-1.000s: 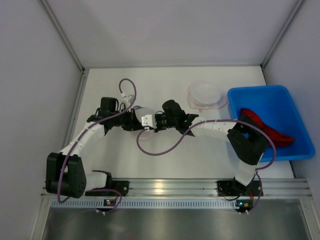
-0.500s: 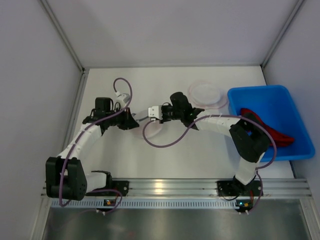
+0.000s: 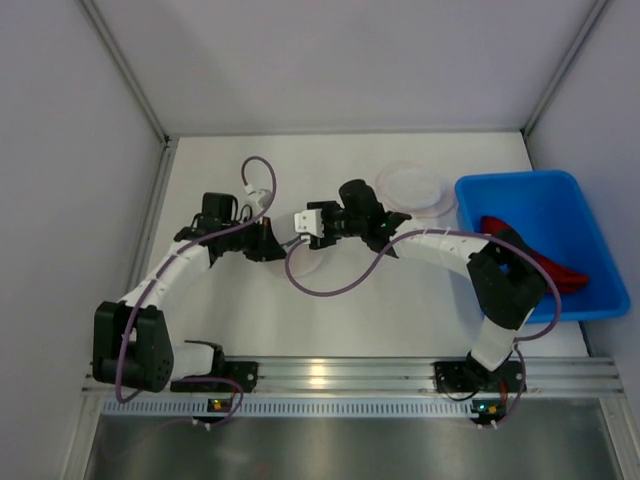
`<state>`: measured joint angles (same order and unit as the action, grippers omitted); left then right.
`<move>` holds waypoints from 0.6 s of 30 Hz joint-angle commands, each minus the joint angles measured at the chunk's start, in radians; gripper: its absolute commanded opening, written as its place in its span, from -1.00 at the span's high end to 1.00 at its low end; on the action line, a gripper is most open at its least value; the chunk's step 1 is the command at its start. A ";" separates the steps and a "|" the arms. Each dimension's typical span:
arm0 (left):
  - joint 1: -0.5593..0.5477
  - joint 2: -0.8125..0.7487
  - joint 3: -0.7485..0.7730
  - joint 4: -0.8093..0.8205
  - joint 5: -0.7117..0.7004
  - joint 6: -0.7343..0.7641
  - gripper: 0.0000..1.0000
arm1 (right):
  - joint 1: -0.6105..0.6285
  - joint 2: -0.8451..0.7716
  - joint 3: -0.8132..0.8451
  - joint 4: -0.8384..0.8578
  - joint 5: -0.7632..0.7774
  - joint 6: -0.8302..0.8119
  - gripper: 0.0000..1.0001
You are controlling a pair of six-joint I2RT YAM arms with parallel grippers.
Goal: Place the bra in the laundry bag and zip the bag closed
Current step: Zip the zipper on the laundry bag.
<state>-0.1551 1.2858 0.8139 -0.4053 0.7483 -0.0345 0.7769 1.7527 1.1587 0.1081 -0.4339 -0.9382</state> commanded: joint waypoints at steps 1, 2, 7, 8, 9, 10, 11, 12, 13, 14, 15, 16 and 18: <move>-0.026 -0.003 0.036 0.019 0.023 -0.024 1.00 | 0.053 -0.048 0.001 0.021 -0.057 0.012 -0.12; -0.030 -0.002 0.036 0.023 0.020 -0.027 1.00 | 0.059 -0.038 0.007 0.027 -0.060 0.010 -0.11; -0.040 0.003 0.045 0.040 0.020 -0.062 1.00 | 0.084 0.022 0.026 0.044 -0.055 -0.019 -0.04; -0.041 0.003 0.048 0.040 0.019 -0.065 1.00 | 0.088 0.028 0.018 0.050 -0.037 -0.031 0.04; -0.043 0.003 0.050 0.040 0.016 -0.067 1.00 | 0.094 0.037 0.012 0.065 -0.031 -0.045 0.12; -0.043 0.001 0.051 0.039 0.013 -0.065 1.00 | 0.093 0.037 0.000 0.080 -0.022 -0.053 0.38; -0.043 -0.003 0.051 0.039 0.003 -0.059 1.00 | 0.093 0.044 -0.005 0.111 0.000 -0.051 0.54; -0.043 -0.006 0.051 0.039 -0.001 -0.053 1.00 | 0.090 0.042 -0.007 0.114 0.001 -0.051 0.69; -0.043 -0.012 0.048 0.039 -0.009 -0.048 1.00 | 0.084 0.042 -0.007 0.117 0.003 -0.050 0.92; -0.041 -0.019 0.047 0.024 -0.016 -0.041 1.00 | 0.076 0.038 -0.010 0.134 0.009 -0.044 0.98; -0.041 -0.034 0.045 0.005 -0.035 -0.024 1.00 | 0.062 0.034 -0.014 0.148 0.015 -0.044 1.00; -0.041 -0.040 0.041 0.005 -0.043 -0.016 1.00 | 0.056 0.034 -0.022 0.148 0.018 -0.044 1.00; -0.029 -0.051 0.039 -0.030 -0.052 0.011 1.00 | 0.032 0.024 -0.042 0.195 0.017 -0.060 1.00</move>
<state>-0.1921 1.2797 0.8261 -0.4023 0.7128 -0.0681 0.8448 1.7908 1.1332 0.1871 -0.4286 -0.9768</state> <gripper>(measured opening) 0.020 0.021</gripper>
